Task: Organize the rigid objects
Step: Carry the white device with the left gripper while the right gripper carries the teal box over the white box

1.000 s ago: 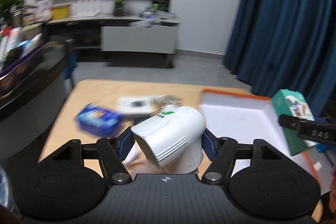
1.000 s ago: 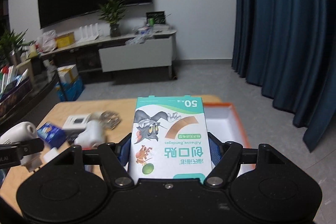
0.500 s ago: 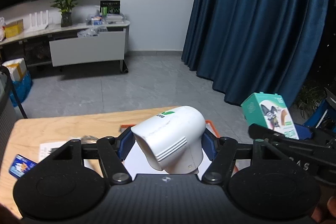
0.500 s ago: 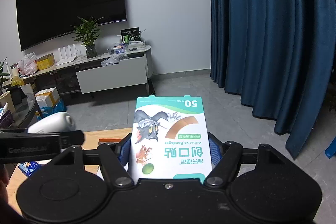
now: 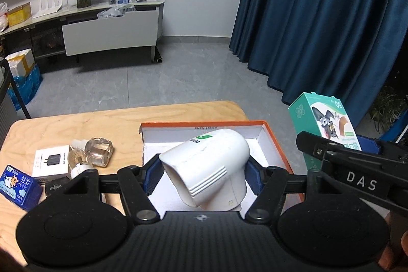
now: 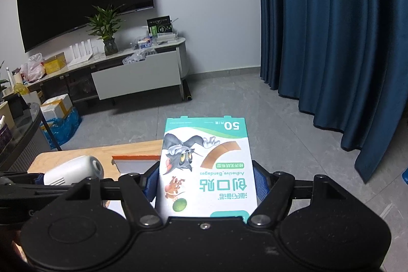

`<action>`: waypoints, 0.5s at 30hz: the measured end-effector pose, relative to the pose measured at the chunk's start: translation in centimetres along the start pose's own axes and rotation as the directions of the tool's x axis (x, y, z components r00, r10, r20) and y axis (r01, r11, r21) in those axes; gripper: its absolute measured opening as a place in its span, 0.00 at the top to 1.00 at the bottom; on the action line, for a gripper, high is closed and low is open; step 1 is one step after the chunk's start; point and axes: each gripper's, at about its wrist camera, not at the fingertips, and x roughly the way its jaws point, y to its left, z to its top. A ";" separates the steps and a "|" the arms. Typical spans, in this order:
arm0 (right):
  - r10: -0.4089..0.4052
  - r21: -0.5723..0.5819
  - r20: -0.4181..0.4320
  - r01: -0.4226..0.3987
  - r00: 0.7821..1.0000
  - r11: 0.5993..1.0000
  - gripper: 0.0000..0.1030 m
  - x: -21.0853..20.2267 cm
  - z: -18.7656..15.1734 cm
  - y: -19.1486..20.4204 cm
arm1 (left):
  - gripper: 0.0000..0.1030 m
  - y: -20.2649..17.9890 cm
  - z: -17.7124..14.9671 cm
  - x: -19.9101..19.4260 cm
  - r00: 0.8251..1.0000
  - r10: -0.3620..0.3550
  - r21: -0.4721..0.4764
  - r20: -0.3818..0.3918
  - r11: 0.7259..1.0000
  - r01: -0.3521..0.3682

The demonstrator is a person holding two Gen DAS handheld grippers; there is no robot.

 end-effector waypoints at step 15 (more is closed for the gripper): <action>-0.003 -0.002 -0.049 0.003 0.999 1.000 0.19 2.7 -0.3 -0.3 | 0.35 -2.1 -0.6 0.1 0.999 0.020 -0.010 -0.042 1.000 -0.020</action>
